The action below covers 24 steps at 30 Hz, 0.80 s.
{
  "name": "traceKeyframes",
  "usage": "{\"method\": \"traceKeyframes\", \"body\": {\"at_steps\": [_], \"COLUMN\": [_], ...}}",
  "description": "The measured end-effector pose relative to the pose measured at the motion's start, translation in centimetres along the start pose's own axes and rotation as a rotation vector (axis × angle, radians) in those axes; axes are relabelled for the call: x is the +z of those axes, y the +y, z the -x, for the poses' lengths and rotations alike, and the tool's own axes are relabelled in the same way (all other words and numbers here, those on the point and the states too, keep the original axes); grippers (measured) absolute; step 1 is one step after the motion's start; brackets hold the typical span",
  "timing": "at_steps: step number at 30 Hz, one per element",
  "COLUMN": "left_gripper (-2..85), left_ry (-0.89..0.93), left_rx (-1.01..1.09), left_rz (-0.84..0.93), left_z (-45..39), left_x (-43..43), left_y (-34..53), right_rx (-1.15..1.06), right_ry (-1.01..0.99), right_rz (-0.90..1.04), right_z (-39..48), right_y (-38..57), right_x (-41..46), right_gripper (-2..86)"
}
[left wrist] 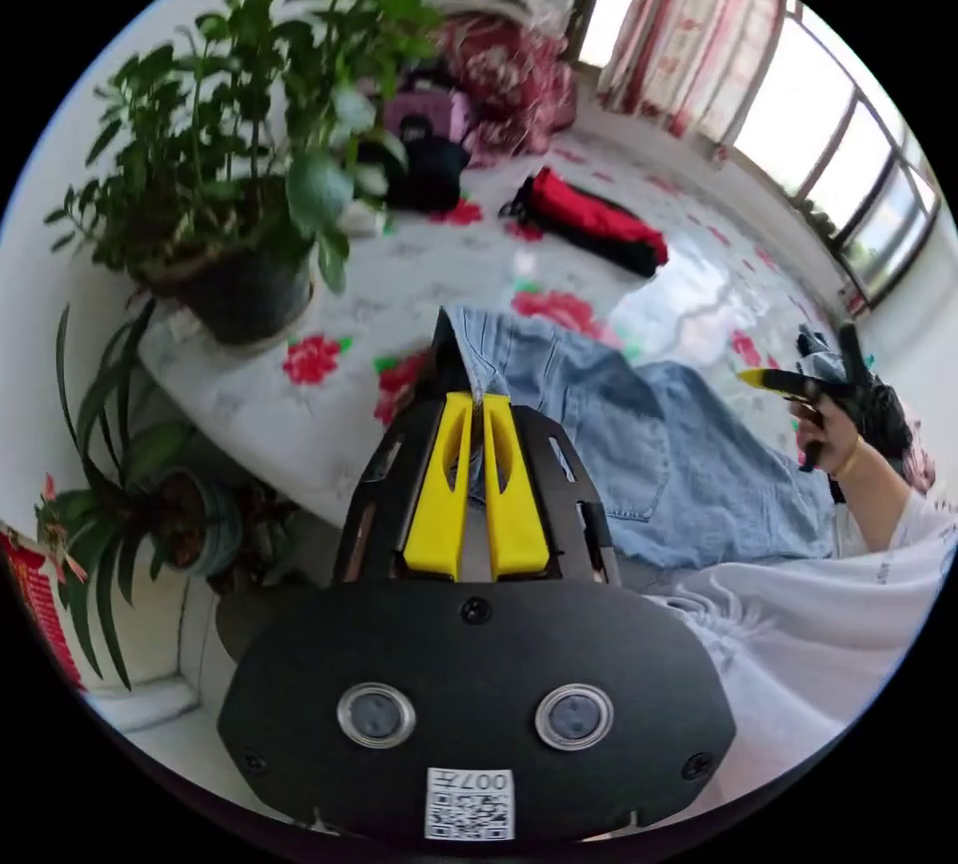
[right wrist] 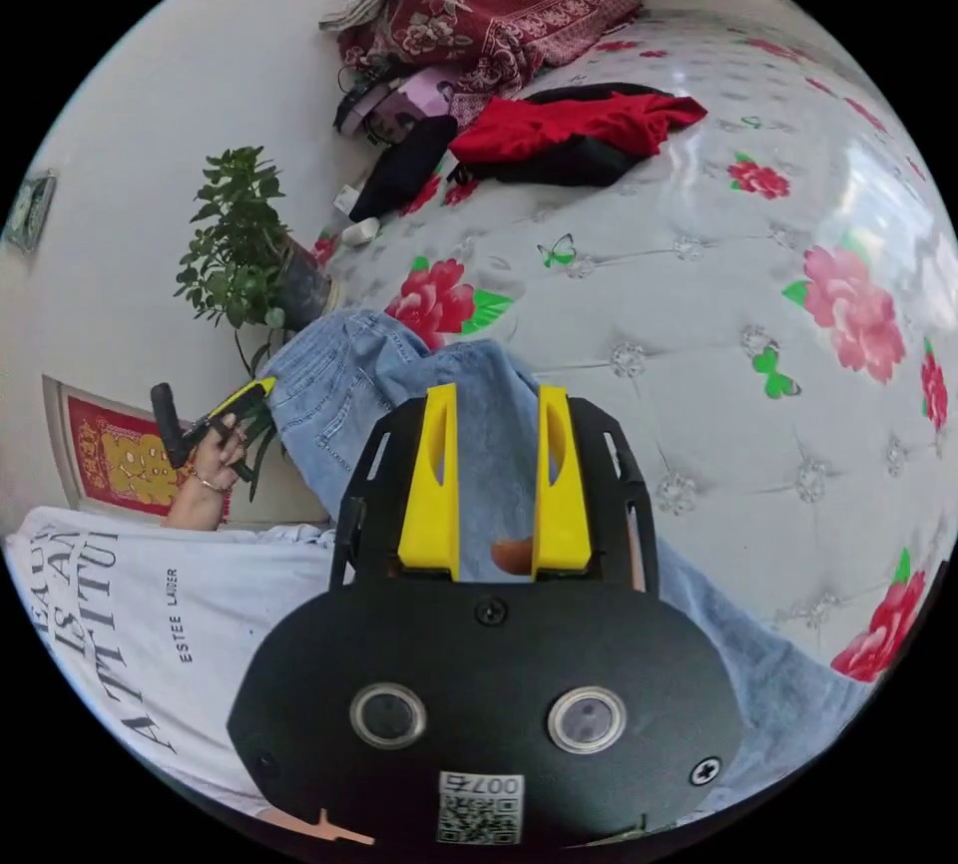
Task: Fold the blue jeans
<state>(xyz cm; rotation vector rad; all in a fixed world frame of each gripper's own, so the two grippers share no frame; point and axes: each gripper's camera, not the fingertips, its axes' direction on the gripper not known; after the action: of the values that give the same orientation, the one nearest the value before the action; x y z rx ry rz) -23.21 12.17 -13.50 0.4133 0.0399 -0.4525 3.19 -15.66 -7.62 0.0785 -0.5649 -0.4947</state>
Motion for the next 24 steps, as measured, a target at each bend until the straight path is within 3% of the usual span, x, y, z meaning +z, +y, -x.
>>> {"method": "traceKeyframes", "body": {"at_steps": [2, 5, 7, 10, 15, 19, 24], "left_gripper": [-0.7, -0.7, -0.7, -0.6, -0.4, 0.2, 3.2], "left_ry": [0.004, -0.023, -0.109, -0.134, -0.095, 0.025, -0.049], "left_rx": [0.058, 0.095, 0.110, 0.027, -0.101, -0.079, -0.083], "left_rz": [-0.093, -0.096, -0.015, 0.265, 0.213, 0.055, 0.277], "left_z": [-0.6, -0.5, 0.1, 2.7, 2.8, 2.3, 3.0], "left_x": [-2.4, -1.9, 1.0, 9.4, 9.8, 6.3, 11.9], "left_y": [-1.1, -1.7, -0.9, 2.6, 1.3, -1.6, -0.8], "right_rx": [0.057, 0.091, 0.077, 0.147, 0.214, 0.257, 0.576], "right_ry": [0.014, -0.031, 0.013, -0.096, -0.047, 0.025, 0.191], "right_rz": [0.090, 0.191, 0.080, -0.068, -0.114, -0.245, -0.444], "right_z": [-0.5, -0.6, 0.0, -1.7, -3.9, -4.8, -8.6], "right_y": [-3.6, -5.9, -6.2, -5.7, -3.1, 4.3, 19.0], "right_x": [4.1, 7.9, 6.6, 4.6, 2.7, -3.0, -9.9], "right_gripper": [6.2, 3.1, 1.6, 1.0, 2.1, 3.1, 5.0]}}
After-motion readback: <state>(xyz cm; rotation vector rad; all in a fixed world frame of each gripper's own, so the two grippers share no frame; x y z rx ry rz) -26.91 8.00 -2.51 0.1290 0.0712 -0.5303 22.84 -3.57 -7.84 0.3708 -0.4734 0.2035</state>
